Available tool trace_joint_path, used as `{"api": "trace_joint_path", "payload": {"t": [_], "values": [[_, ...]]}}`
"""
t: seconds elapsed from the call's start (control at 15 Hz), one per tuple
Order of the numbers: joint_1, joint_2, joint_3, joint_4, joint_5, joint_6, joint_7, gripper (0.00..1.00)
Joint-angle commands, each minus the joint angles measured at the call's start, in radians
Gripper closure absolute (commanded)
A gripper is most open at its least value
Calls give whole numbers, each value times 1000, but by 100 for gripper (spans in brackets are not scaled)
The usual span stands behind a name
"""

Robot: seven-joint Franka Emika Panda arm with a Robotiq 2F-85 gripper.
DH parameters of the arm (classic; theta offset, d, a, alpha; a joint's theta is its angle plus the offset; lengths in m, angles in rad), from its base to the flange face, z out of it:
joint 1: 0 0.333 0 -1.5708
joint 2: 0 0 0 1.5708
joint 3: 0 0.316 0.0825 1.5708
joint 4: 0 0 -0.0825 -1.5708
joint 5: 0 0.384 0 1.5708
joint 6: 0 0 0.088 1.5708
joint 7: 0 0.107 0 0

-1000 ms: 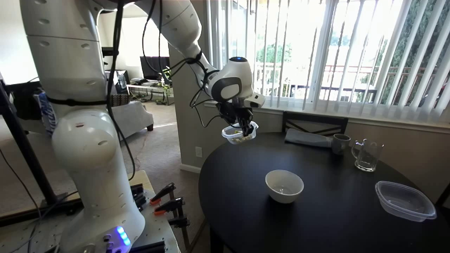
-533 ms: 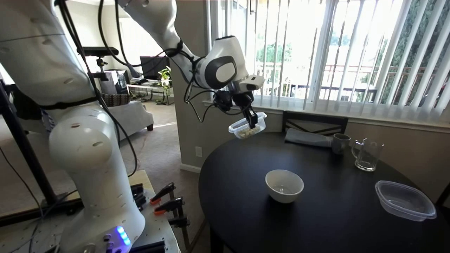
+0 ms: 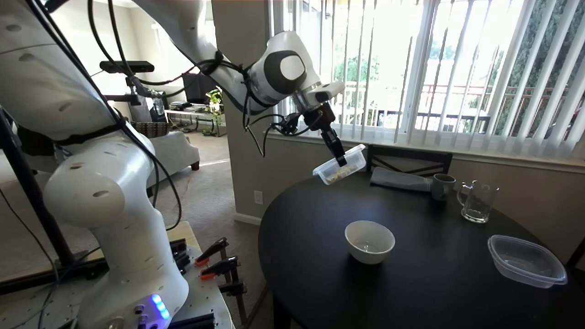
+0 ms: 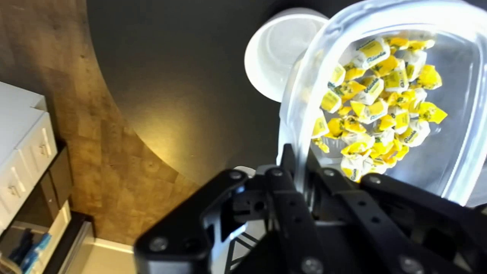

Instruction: Pour the sweets from the left bowl to the right bowl

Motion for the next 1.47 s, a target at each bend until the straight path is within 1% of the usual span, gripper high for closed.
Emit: {"api": "trace_joint_path", "payload": {"t": [0.0, 0.4, 0.67, 0.8, 1.07, 1.4], "values": [[-40, 39, 46, 59, -138, -106, 169, 96], [35, 147, -5, 151, -330, -295, 368, 96], [104, 248, -60, 216, -420, -404, 457, 96], [136, 298, -93, 249, -447, -444, 486, 96], [184, 391, -155, 316, -481, -482, 522, 96], [222, 492, -212, 396, -529, -506, 566, 96]]}}
